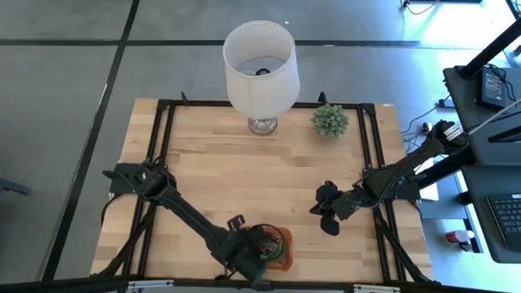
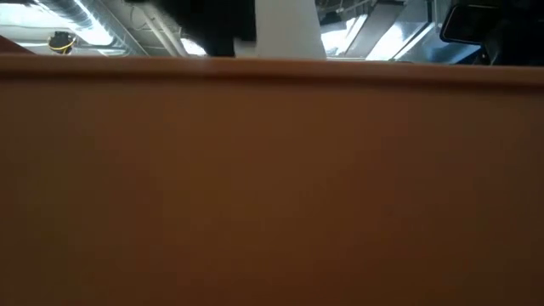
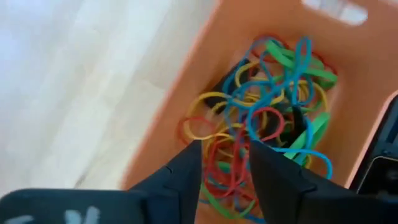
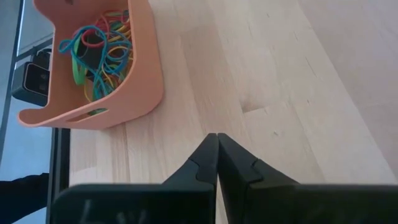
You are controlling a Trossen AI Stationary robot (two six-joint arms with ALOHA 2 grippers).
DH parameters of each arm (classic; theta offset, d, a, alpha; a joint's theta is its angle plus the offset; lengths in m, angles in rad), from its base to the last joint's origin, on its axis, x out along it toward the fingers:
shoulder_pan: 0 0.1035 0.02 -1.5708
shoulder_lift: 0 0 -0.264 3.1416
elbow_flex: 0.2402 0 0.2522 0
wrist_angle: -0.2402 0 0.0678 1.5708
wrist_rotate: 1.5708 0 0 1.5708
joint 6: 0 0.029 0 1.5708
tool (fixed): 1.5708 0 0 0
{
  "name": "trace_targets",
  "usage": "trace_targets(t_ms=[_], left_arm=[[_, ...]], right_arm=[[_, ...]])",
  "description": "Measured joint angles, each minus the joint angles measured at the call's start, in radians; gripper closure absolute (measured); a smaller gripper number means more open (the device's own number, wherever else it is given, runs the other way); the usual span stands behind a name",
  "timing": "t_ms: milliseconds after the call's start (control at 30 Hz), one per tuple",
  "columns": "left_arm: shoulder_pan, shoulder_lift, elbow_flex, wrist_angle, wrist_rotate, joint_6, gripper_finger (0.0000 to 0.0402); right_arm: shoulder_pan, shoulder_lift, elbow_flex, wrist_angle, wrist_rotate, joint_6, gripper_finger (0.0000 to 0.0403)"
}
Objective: Pick and place rubber bands into bin
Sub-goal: Return to Home Position
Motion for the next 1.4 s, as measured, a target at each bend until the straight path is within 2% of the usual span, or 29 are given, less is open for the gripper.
trace_targets(t_ms=[167, 300, 400, 467, 500, 567, 633, 733, 933, 1067, 1233, 1400], left_arm=[[0.013, -0.092, 0.005, -0.03, -0.036, 0.078, 0.0281], [0.026, -0.169, 0.006, -0.118, -0.12, 0.18, 0.0339], [0.025, -0.215, -0.019, -0.191, -0.276, 0.317, 0.0389], [0.022, -0.242, -0.064, -0.246, -0.383, 0.354, 0.0397], [0.024, -0.258, -0.095, -0.267, -0.405, 0.359, 0.0399], [0.038, -0.306, -0.179, -0.3, -0.387, 0.366, 0.04], [0.056, -0.367, -0.298, -0.265, -0.354, 0.4, 0.04], [0.081, -0.478, -0.521, -0.092, -0.301, 0.483, 0.04], [0.164, -0.758, -0.983, 0.413, -0.213, 0.667, 0.04], [0.253, -0.946, -1.239, 0.767, -0.067, 0.814, 0.04], [0.379, -1.152, -1.476, 1.115, 0.11, 0.98, 0.04], [0.503, -1.353, -1.63, 1.241, 0.187, 1.045, 0.04]], right_arm=[[0.0, 0.0, 0.0, 0.005, 0.0, 0.001, 0.0391], [0.0, 0.0, 0.0, 0.013, 0.0, 0.002, 0.0391], [0.0, 0.0, 0.0, 0.051, 0.0, 0.003, 0.0391], [0.0, 0.0, 0.0, 0.084, 0.001, 0.002, 0.0391], [0.0, 0.0, 0.0, 0.1, 0.001, -0.001, 0.0391], [0.0, 0.0, 0.0, 0.132, 0.001, -0.001, 0.0391], [-0.001, 0.0, 0.0, 0.156, 0.001, -0.001, 0.0391], [-0.002, 0.0, 0.0, 0.192, 0.001, 0.0, 0.0391], [-0.004, 0.0, 0.0, 0.229, 0.001, -0.001, 0.0391], [-0.004, 0.0, 0.0, 0.238, 0.001, 0.0, 0.0391], [-0.004, 0.0, 0.0, 0.258, 0.001, 0.003, 0.0391], [-0.004, 0.0, 0.0, 0.293, 0.001, 0.003, 0.0391]])
